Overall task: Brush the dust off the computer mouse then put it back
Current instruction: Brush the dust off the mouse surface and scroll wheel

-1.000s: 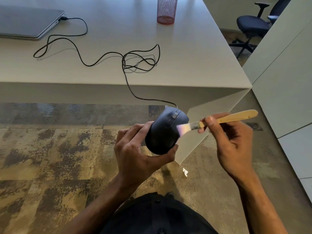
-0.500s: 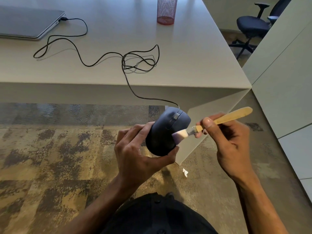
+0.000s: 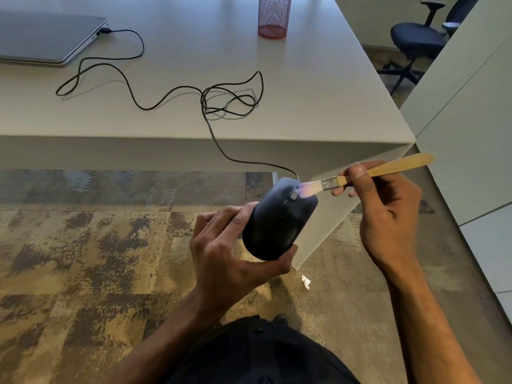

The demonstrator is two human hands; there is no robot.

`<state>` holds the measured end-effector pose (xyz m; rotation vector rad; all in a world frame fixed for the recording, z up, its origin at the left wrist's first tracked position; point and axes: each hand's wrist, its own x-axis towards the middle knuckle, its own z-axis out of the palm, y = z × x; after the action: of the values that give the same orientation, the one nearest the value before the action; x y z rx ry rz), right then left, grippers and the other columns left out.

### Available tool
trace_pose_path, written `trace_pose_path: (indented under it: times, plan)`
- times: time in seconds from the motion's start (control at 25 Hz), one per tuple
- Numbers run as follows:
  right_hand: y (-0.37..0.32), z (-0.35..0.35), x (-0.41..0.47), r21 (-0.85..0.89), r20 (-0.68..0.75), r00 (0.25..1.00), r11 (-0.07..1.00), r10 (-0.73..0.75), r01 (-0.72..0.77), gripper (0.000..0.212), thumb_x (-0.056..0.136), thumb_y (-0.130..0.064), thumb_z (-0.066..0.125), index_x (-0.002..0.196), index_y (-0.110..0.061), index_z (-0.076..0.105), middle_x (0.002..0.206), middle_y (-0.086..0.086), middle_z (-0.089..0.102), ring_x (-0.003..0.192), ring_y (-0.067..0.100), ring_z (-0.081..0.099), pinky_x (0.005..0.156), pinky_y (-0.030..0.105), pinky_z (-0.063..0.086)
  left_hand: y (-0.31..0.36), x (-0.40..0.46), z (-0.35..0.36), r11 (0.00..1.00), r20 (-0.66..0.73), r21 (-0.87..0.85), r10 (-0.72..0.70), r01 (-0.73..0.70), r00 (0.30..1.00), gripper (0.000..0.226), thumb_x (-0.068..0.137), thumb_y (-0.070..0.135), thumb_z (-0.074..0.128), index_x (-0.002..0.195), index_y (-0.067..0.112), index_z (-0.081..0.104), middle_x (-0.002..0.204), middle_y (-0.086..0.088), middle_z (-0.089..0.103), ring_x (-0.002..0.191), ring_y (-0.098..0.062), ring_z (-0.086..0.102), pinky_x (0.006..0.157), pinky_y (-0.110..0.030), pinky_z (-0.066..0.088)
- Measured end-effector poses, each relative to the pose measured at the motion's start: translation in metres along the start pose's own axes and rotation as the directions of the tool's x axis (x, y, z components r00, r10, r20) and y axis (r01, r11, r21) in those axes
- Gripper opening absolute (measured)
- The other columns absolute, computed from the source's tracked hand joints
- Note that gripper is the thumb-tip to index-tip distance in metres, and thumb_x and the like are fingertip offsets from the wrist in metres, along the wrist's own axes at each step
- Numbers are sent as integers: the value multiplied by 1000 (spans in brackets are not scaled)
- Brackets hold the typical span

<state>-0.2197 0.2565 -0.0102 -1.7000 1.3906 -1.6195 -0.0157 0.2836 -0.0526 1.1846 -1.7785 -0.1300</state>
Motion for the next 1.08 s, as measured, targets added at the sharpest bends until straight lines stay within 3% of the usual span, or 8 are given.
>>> trace_pose_path:
  times: [0.12, 0.2, 0.32, 0.48, 0.56, 0.76, 0.96, 1.08]
  plan:
    - [0, 2, 2, -118, -88, 996, 993, -1, -9, 21, 103, -28, 49, 92, -21, 66, 80, -19, 67, 78, 1, 67, 73, 12, 50, 1, 0, 0, 1000, -8, 16, 16, -16, 1000, 67, 68, 59, 69, 103, 2, 66, 94, -5, 68, 92, 1, 46, 77, -26, 41]
    - [-4, 0, 4, -55, -102, 994, 998, -27, 22, 19, 103, -25, 50, 93, -22, 65, 80, -19, 68, 78, 1, 67, 73, 12, 49, 1, 1, 0, 999, -14, 23, 30, -30, 999, 67, 68, 59, 69, 103, 2, 66, 94, -5, 68, 92, 0, 47, 78, -24, 41]
    - [-11, 1, 5, 46, 8, 999, 998, -48, 47, 20, 102, -21, 51, 90, -23, 67, 80, -14, 70, 79, 5, 68, 76, 16, 50, 0, 0, 0, 999, -18, 32, 45, -45, 999, 67, 68, 59, 69, 103, 2, 66, 94, -6, 68, 90, -6, 52, 78, -24, 41]
    - [-13, 9, 5, -140, -24, 1000, 990, -20, 16, 18, 103, -18, 52, 92, -14, 65, 82, -8, 69, 79, 4, 67, 71, 17, 52, 0, -1, 0, 998, -13, 45, 40, -40, 999, 68, 69, 60, 68, 103, 2, 67, 95, -6, 69, 88, -10, 56, 80, -27, 43]
    - [-16, 10, 5, -117, -52, 997, 992, -57, 50, 17, 103, -16, 52, 92, -12, 65, 82, -11, 67, 78, 0, 66, 71, 11, 49, 0, -1, 1, 998, -12, 53, 38, -37, 999, 68, 69, 60, 69, 103, 1, 67, 95, -6, 69, 88, -10, 57, 80, -26, 42]
    - [-27, 13, -2, 119, 229, 964, 987, -134, 109, 22, 98, -20, 51, 84, -20, 68, 77, -8, 68, 76, 10, 67, 75, 22, 52, -1, -2, 0, 996, -17, 70, 56, -55, 998, 69, 69, 60, 70, 105, 1, 67, 97, -6, 69, 90, -10, 56, 80, -26, 42]
    - [-17, 19, 5, -203, 39, 998, 978, -41, 48, 15, 102, -20, 55, 90, -19, 65, 78, -12, 66, 78, 3, 66, 70, 15, 53, 0, -2, 0, 996, -20, 65, 68, -67, 997, 68, 73, 62, 66, 104, 2, 67, 96, -5, 69, 87, -13, 59, 83, -25, 40]
    - [-14, 17, 6, -240, -42, 998, 970, -56, 44, 10, 102, -21, 56, 95, -22, 63, 81, -16, 64, 80, -9, 65, 70, 6, 48, 0, -2, -1, 996, -26, 60, 66, -65, 997, 69, 75, 64, 63, 105, 2, 67, 96, -5, 69, 89, -11, 57, 83, -26, 41]
